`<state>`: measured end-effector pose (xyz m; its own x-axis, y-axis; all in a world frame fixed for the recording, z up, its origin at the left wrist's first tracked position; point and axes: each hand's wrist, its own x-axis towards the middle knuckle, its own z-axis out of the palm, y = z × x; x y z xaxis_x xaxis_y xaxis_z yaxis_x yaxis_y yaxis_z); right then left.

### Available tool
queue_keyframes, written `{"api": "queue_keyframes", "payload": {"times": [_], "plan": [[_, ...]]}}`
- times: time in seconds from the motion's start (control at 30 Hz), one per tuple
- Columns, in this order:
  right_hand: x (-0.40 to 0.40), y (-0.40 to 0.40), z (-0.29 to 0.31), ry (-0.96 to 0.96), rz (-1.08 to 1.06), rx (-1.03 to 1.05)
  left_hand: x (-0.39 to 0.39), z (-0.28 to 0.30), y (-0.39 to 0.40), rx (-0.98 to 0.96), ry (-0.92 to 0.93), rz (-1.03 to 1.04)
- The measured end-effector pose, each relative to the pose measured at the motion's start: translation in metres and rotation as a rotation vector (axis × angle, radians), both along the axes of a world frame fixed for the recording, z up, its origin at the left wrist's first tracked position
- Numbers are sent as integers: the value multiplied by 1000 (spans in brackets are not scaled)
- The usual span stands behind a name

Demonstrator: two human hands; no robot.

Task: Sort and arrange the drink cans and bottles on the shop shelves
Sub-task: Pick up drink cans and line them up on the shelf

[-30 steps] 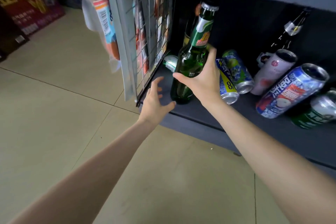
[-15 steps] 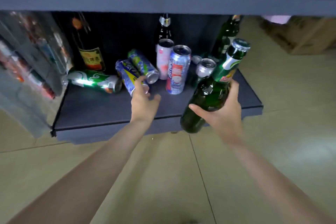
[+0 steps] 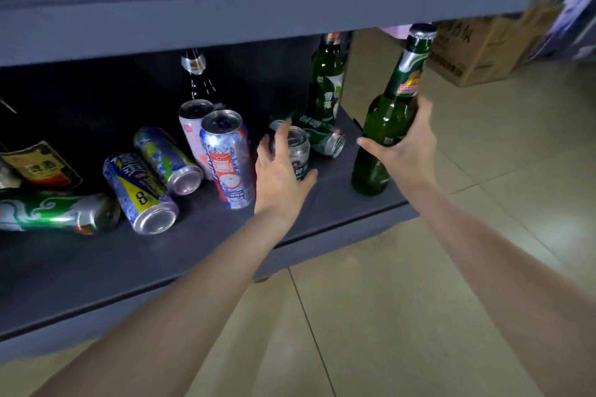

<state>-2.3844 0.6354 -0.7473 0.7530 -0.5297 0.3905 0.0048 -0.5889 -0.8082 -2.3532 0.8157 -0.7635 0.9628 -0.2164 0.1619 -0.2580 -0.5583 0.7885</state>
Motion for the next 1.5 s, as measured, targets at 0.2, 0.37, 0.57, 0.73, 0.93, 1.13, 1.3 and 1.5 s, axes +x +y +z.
{"api": "queue_keyframes", "payload": {"times": [0.2,0.37,0.57,0.73,0.93,1.13,1.3,1.5], "plan": [[50,-15,-16,52,4,-6,33,-7,-4,42,40,36],[77,-17,-17,38,-5,-18,40,-23,-5,15,110,70],[85,-12,-22,11,-48,14,40,-29,-10,-39,132,107],[83,-17,-19,82,38,89,32,-23,-13,30,145,145],[16,9,-28,59,-27,-11,11,-19,3,52,134,66],[6,43,-59,141,257,-698,-15,-16,50,73,137,19],[75,59,-46,458,309,-887,-20,-15,79,9,186,55],[136,56,-50,864,163,-1024,-18,-25,89,-55,185,19]]}}
